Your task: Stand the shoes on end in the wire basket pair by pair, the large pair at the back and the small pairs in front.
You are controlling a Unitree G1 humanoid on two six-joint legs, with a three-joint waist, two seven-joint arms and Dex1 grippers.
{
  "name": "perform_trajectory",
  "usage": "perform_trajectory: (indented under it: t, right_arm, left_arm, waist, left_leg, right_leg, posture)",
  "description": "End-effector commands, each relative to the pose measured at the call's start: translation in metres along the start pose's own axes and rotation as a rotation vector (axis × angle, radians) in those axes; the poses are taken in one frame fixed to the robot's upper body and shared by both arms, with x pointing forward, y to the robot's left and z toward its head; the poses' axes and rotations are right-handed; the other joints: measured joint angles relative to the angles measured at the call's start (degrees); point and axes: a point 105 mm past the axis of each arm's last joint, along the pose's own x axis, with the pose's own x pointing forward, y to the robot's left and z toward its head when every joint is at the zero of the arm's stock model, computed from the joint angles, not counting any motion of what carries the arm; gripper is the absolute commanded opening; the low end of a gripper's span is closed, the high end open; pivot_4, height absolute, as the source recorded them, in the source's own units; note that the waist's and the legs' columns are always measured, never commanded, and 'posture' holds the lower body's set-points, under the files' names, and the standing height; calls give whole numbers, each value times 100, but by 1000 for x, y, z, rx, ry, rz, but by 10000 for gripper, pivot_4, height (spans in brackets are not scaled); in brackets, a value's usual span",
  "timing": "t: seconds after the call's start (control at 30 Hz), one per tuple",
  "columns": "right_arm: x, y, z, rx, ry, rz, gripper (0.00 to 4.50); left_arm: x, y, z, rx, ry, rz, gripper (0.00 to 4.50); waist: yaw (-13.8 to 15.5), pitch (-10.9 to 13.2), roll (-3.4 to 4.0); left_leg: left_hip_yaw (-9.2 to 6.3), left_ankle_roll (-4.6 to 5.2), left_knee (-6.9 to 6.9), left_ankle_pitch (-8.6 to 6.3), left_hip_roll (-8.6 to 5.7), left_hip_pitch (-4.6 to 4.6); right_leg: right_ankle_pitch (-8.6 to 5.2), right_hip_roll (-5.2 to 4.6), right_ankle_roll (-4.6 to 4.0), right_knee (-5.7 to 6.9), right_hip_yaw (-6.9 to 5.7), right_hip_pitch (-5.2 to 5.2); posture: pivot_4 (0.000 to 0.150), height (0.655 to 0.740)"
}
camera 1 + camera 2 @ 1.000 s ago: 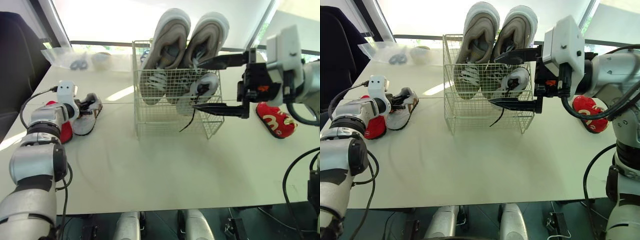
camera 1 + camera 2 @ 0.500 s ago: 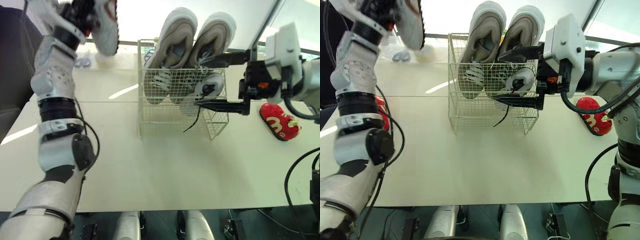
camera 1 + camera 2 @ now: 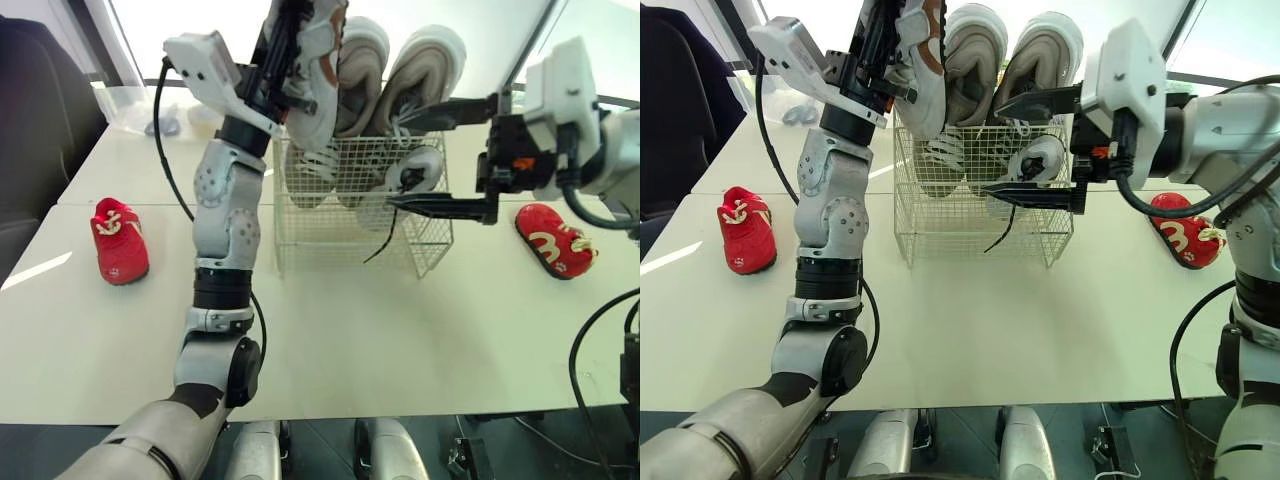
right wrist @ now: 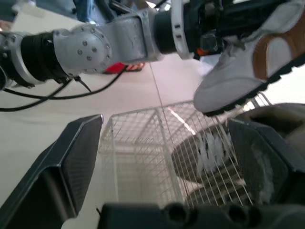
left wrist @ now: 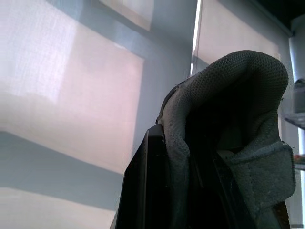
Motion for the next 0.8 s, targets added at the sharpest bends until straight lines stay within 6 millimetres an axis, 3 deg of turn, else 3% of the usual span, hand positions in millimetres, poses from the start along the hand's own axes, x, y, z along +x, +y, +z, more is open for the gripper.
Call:
perform_trajectory:
  t: [0.03, 0.17, 0.4, 0.6, 0.7, 0.8]
  right_arm:
    - [-1, -2, 14, -54, -23, 1, 45000]
    - [-2, 0, 19, -63, -18, 22, 45000]
    - [-2, 1, 22, -63, 1, 15, 45000]
    - [-5, 1, 22, -56, 13, -9, 45000]
    - [-6, 2, 21, -48, 15, -14, 45000]
    - [-8, 2, 18, -37, 18, -18, 45000]
  left_arm:
    - [-8, -12, -5, 90, -53, -12, 507]
    - [-23, -11, -29, 107, -36, 32, 507]
    - [-36, -7, -54, 146, -12, 48, 507]
    - [-61, -12, -91, 179, 101, 38, 507]
    - [-73, -14, -101, 163, 143, 25, 507]
    - [-85, -16, -101, 139, 160, 0, 12440]
  waist:
    - [17, 0, 0]
    - [17, 0, -1]
    - [0, 0, -1]
    - [37, -11, 5]
    - [106, -16, 8]
    - [161, -27, 11]
  left_leg:
    - [-1, 0, 1, 0, 0, 0]
    - [-2, 4, 5, -2, -1, -7]
    - [-1, 6, 3, -4, 1, -10]
    - [-4, 6, 6, -5, 0, -7]
    - [-5, 8, 10, -6, -2, -5]
    - [-4, 9, 10, -8, -1, -2]
  right_leg:
    - [-1, 0, -2, -3, 0, 4]
    - [-1, -2, -12, -13, 0, 3]
    - [1, -2, -9, -14, 0, -4]
    - [-6, -3, -26, -14, -2, 4]
    - [-4, -8, -31, -17, -2, 9]
    - [-3, -8, -34, -21, -2, 12]
  posture:
    - [1500, 7400]
    - [1500, 7400]
    - [1500, 7400]
    - [1500, 7400]
    - [1500, 7400]
    - [1500, 7400]
